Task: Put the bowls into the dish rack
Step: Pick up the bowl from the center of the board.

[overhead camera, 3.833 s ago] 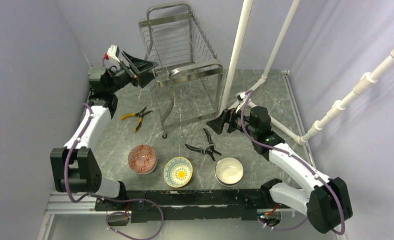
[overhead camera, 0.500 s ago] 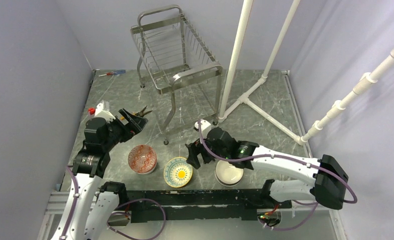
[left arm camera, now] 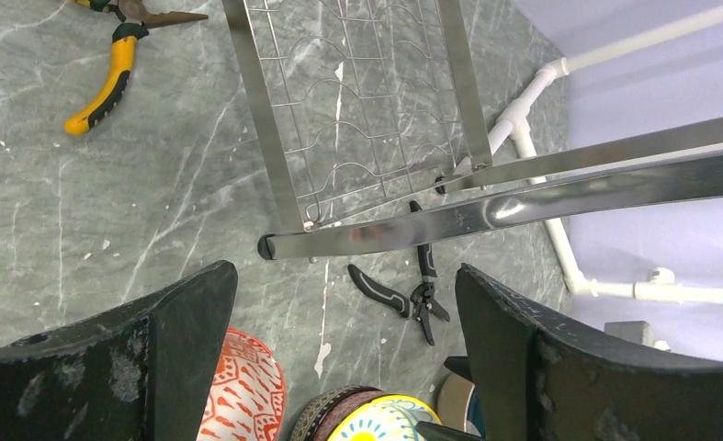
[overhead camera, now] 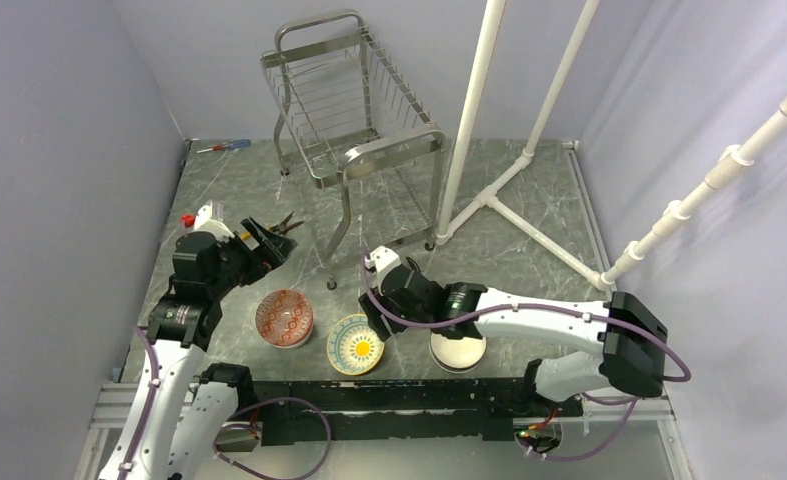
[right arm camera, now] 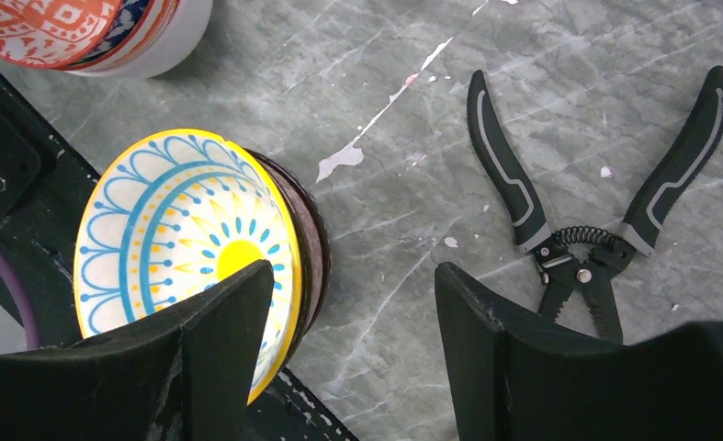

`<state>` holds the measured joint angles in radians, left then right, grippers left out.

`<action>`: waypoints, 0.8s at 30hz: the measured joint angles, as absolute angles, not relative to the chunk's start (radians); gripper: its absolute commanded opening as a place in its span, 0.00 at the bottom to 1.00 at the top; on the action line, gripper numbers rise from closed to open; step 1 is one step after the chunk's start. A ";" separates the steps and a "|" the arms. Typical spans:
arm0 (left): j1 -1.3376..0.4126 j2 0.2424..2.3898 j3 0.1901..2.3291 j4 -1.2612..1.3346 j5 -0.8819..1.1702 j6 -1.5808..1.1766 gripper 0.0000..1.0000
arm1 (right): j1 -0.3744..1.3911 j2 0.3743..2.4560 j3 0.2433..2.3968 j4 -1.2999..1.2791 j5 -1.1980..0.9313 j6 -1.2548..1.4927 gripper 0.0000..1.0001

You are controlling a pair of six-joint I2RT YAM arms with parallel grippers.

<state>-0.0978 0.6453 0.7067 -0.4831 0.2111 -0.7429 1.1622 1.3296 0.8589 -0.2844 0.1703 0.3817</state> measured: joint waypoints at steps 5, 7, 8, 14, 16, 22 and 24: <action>-0.098 0.627 0.707 -0.490 0.207 -0.743 0.94 | 1.179 1.375 0.892 -0.302 0.182 0.374 0.52; -0.098 0.620 0.707 -0.495 0.202 -0.741 0.94 | 1.183 1.388 0.907 -0.306 0.183 0.368 0.46; -0.098 0.619 0.707 -0.496 0.199 -0.741 0.94 | 1.185 1.394 0.913 -0.307 0.183 0.366 0.45; -0.098 0.628 0.707 -0.499 0.189 -0.741 0.94 | 1.195 1.419 0.934 -0.311 0.180 0.347 0.40; -0.098 0.635 0.707 -0.499 0.189 -0.741 0.94 | 1.195 1.424 0.939 -0.313 0.174 0.339 0.35; -0.098 0.657 0.707 -0.506 0.189 -0.741 0.94 | 1.202 1.455 0.967 -0.319 0.146 0.313 0.13; -0.098 0.657 0.707 -0.513 0.189 -0.741 0.94 | 1.205 1.460 0.971 -0.322 0.149 0.303 0.10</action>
<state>-0.0978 0.6567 0.7067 -0.5133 0.1894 -0.7406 1.2053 1.4597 0.9714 -0.3222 0.1493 0.3027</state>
